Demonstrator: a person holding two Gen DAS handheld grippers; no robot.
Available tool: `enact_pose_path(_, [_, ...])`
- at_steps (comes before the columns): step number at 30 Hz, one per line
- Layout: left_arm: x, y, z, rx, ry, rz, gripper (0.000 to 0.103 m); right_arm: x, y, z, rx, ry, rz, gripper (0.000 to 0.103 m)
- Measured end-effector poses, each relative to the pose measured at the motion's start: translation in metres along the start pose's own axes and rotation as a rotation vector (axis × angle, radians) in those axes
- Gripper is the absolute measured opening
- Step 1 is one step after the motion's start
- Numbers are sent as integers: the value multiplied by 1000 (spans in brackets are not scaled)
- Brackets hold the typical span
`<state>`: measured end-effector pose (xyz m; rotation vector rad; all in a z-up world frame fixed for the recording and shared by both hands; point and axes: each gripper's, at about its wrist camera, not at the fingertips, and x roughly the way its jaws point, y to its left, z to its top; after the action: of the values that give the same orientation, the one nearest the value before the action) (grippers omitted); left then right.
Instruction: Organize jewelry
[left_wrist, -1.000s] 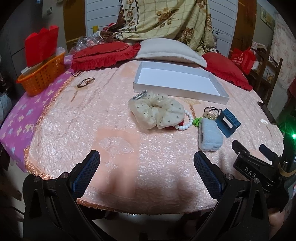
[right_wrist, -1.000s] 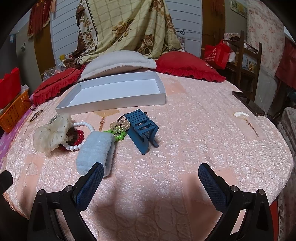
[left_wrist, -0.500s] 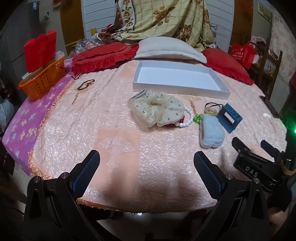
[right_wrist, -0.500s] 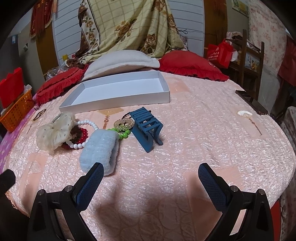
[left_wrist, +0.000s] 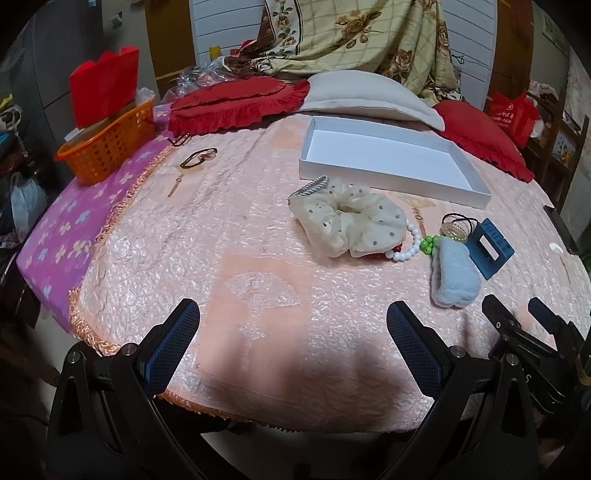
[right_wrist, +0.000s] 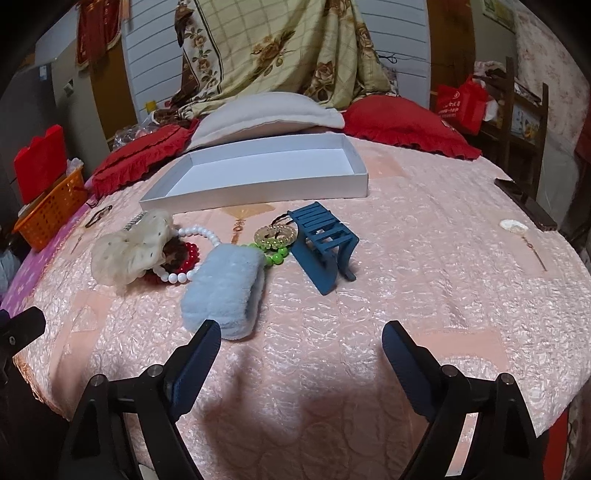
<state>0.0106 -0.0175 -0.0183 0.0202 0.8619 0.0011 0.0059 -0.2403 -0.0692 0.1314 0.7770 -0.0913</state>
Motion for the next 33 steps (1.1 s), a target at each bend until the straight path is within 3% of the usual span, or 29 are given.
enact_pose_path(9, [1, -4, 1, 25, 1, -16, 102, 0, -24, 18, 52, -2, -4, 85])
enact_pose_path(18, [6, 32, 35, 40, -58, 89, 102, 5, -34, 45, 35, 14, 25, 83])
enact_pose_path(23, [16, 37, 44, 65, -11, 51, 102, 12, -32, 52, 10, 29, 47, 78])
enact_pose_path(31, [33, 32, 62, 26, 49, -32, 102, 21, -26, 61, -63, 29, 81, 74])
enact_pose_path(33, [39, 33, 65, 3, 75, -52, 96, 25, -28, 63, -71, 28, 87, 70])
